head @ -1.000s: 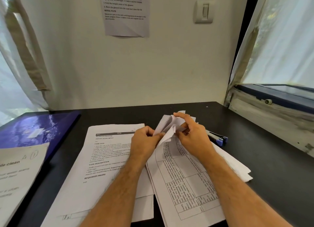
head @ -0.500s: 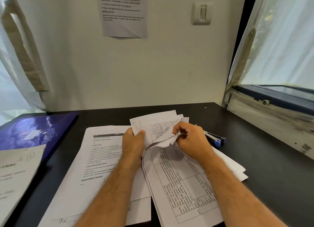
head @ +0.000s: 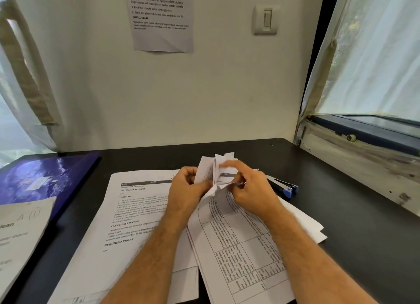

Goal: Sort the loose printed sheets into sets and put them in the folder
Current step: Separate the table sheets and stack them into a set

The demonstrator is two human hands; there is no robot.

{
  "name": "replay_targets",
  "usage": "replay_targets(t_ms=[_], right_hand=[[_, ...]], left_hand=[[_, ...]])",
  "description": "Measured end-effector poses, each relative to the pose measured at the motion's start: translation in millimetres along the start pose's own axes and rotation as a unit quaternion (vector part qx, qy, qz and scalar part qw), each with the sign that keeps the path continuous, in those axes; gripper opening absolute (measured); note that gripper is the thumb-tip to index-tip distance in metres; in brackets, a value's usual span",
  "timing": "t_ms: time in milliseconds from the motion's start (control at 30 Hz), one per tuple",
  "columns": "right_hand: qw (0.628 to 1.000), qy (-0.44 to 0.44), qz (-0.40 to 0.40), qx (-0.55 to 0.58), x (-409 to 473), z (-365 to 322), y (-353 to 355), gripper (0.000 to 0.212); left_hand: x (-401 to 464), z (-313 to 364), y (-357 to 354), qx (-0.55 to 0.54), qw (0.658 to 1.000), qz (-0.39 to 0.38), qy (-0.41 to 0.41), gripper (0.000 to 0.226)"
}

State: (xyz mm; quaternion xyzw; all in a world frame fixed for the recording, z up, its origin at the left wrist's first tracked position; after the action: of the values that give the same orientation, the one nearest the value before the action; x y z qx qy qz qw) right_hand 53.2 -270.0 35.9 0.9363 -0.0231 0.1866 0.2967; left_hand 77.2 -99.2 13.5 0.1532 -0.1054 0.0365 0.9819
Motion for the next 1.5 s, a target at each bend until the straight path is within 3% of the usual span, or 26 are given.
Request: replay_targets(t_ms=[67,233,300,400,533,700,867,967,1033,1233,1500], right_hand=[[1.0,0.001,-0.001,-0.013,-1,-3,1,0.039],[0.999,0.015,0.004,0.051,-3,-6,2,0.074],[0.999,0.008,0.002,0.041,-4,-6,3,0.054],[1.0,-0.009,0.016,0.013,-5,-6,7,0.02],[0.999,-0.03,0.02,0.019,-4,-6,8,0.016],[0.997,-0.044,0.063,0.013,-3,-3,18,0.014],[0.996,-0.051,0.072,-0.019,0,-1,17,0.018],[0.996,-0.032,0.086,0.008,1,-2,17,0.052],[0.993,-0.008,0.111,0.032,1,-8,21,0.069],[0.967,0.194,0.167,-0.015,11,-82,39,0.018],[0.914,0.335,0.23,-0.001,41,-201,61,0.014]], left_hand=[[-1,0,-2,-0.005,1.0,-0.01,0.003,0.031],[3,-4,-4,0.028,0.999,-0.043,0.009,0.044],[2,-5,-5,0.041,0.998,-0.041,0.004,0.041],[0,-5,3,0.029,0.999,0.022,0.015,0.035],[1,-13,13,-0.047,0.992,0.087,0.078,0.034],[4,-12,22,-0.115,0.983,0.12,0.076,0.024],[2,-4,33,-0.103,0.982,0.153,0.036,0.018],[-3,7,38,-0.091,0.982,0.168,-0.002,0.02],[-6,15,39,-0.098,0.983,0.155,-0.025,0.024],[-10,63,57,-0.102,0.98,0.121,-0.12,0.032],[-24,174,113,-0.084,0.945,0.115,-0.296,0.034]])
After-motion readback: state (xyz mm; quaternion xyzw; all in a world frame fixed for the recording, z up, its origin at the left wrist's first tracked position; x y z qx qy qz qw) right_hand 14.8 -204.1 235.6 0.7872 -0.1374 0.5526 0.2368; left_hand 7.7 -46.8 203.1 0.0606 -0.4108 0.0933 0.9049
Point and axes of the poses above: each hand's wrist, its own x-axis towards the middle knuckle, its own y-axis out of the back of the hand, z = x × y, the point moved 6 cm from there along x, towards the middle knuckle, and after that the axes turned 10 degrees about x, right-handed, at the moved point
